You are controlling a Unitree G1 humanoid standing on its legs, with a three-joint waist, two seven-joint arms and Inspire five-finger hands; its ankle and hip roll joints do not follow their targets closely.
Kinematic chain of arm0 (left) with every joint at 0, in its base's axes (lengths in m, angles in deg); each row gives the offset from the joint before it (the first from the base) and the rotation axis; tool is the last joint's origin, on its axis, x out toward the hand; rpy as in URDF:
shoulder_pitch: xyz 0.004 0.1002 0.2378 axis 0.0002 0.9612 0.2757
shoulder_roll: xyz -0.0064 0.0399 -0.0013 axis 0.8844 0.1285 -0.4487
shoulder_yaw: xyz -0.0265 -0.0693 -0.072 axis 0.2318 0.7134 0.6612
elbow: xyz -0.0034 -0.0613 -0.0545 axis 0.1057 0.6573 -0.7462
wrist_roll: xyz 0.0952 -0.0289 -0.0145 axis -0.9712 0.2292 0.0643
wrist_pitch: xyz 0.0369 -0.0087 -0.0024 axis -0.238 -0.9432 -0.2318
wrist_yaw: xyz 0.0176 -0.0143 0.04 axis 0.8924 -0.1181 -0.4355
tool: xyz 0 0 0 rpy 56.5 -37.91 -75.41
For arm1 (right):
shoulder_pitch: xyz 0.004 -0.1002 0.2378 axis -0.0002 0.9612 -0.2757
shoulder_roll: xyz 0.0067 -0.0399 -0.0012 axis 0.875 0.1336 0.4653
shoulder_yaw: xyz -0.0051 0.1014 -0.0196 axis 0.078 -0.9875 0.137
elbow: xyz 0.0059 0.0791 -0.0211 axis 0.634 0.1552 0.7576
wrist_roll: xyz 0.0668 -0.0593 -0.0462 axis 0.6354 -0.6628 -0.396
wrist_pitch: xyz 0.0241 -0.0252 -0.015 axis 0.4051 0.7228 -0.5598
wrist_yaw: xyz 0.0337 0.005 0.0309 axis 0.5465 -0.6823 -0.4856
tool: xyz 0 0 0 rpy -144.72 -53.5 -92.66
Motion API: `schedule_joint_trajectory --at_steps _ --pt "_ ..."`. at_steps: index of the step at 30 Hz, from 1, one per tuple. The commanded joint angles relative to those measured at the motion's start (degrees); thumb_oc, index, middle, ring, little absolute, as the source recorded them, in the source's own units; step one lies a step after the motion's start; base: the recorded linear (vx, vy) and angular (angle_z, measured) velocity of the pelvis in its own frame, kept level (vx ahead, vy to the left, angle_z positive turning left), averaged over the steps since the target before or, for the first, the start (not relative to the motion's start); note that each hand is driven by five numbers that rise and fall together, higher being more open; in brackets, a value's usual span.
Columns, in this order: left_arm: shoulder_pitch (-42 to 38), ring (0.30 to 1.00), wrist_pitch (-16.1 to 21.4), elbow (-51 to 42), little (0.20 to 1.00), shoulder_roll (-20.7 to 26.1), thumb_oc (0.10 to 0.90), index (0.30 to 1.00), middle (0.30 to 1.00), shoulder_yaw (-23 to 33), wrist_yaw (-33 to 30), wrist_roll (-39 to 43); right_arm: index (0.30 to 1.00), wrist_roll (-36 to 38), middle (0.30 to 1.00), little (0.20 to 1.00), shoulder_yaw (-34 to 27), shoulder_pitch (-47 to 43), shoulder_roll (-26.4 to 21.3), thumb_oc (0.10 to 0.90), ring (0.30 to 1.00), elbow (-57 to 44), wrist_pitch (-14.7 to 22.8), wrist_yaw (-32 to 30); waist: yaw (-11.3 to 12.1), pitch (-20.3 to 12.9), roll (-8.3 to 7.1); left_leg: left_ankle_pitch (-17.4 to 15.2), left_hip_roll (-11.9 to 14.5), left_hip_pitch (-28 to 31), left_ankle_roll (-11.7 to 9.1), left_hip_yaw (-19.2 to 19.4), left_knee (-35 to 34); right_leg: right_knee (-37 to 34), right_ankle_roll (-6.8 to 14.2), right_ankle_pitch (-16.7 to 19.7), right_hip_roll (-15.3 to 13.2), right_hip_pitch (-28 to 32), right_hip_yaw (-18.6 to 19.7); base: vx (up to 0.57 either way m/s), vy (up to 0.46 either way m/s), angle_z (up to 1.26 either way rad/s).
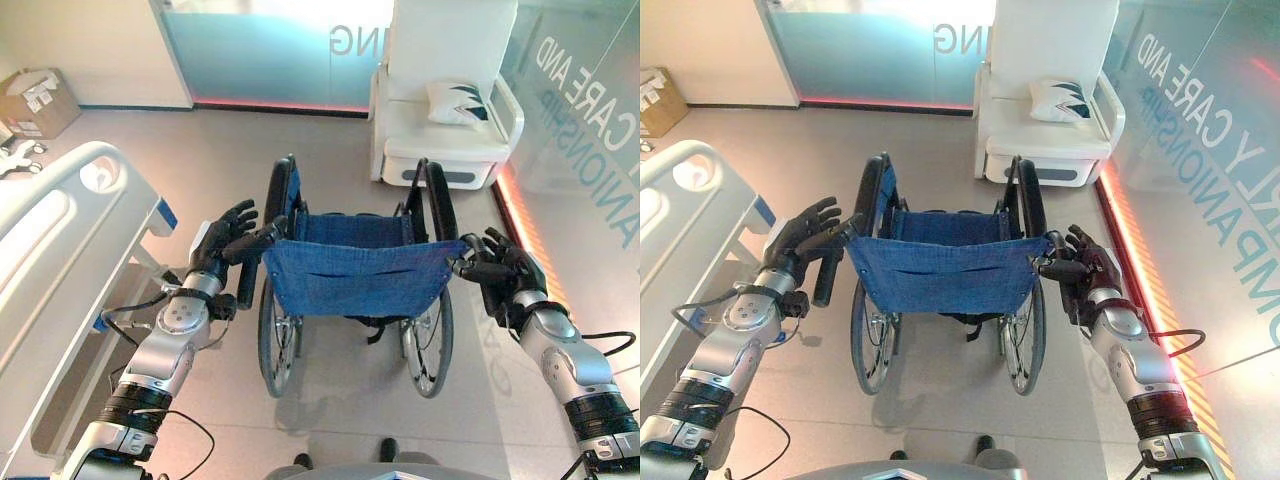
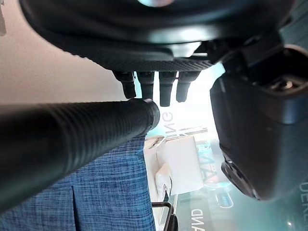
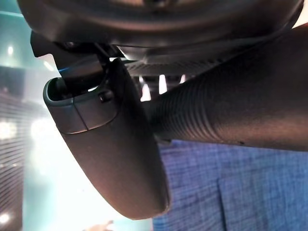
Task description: Push the wheelchair next to the bed
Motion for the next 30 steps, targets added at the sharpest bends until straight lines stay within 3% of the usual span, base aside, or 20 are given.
schedule_joint_trajectory --at_steps 1,9,19,30 --pt "-6.9 0.9 7.5 -2.8 0.9 1.3 0.8 0.9 0.9 2.0 -1.5 0.2 0.9 0.5 0.9 0.9 -2.5 0.4 -0.9 0.8 0.9 -4.3 2.6 3.5 0.0 -2.4 0.28 -2.7 -2.8 -1.5 0.4 2.4 0.3 5.4 0.2 -4.4 2.2 -1.1 -1.4 0.0 0.0 0.0" --pt "-6.2 0.9 7.5 -2.3 0.9 1.7 0.8 0.9 0.9 2.7 -2.0 0.2 0.9 -0.5 0.9 0.9 -2.7 1.5 -2.6 0.8 0.9 -7.6 1.0 7.3 -0.5 -2.2 0.33 -2.8 -2.8 -1.7 0.4 2.9 0.4 5.8 0.3 -4.4 2.1 -1.5 -1.1 0.0 0.0 0.0" --pt "-5.3 0.9 8.0 -1.5 0.9 2.8 0.8 0.9 0.9 3.8 -2.0 1.1 0.9 -9.1 0.9 0.9 -3.2 2.9 -8.0 0.8 0.9 -8.3 -3.1 13.7 -1.0 -1.9 -0.1 -2.6 -2.8 -1.9 0.4 3.4 0.6 6.3 0.5 -4.3 2.2 -2.2 -0.6 0.0 0.0 0.0" --pt "-5.3 0.9 8.4 -0.7 0.9 3.3 0.8 0.9 0.9 3.7 -2.0 1.5 0.9 -10.0 0.9 0.9 -4.3 1.9 -10.9 0.8 0.9 -8.1 -2.8 12.1 -1.0 -1.3 -0.44 -2.6 -2.6 -1.8 0.3 3.5 0.6 6.4 0.6 -4.2 2.4 -2.2 -0.4 0.0 0.0 0.0"
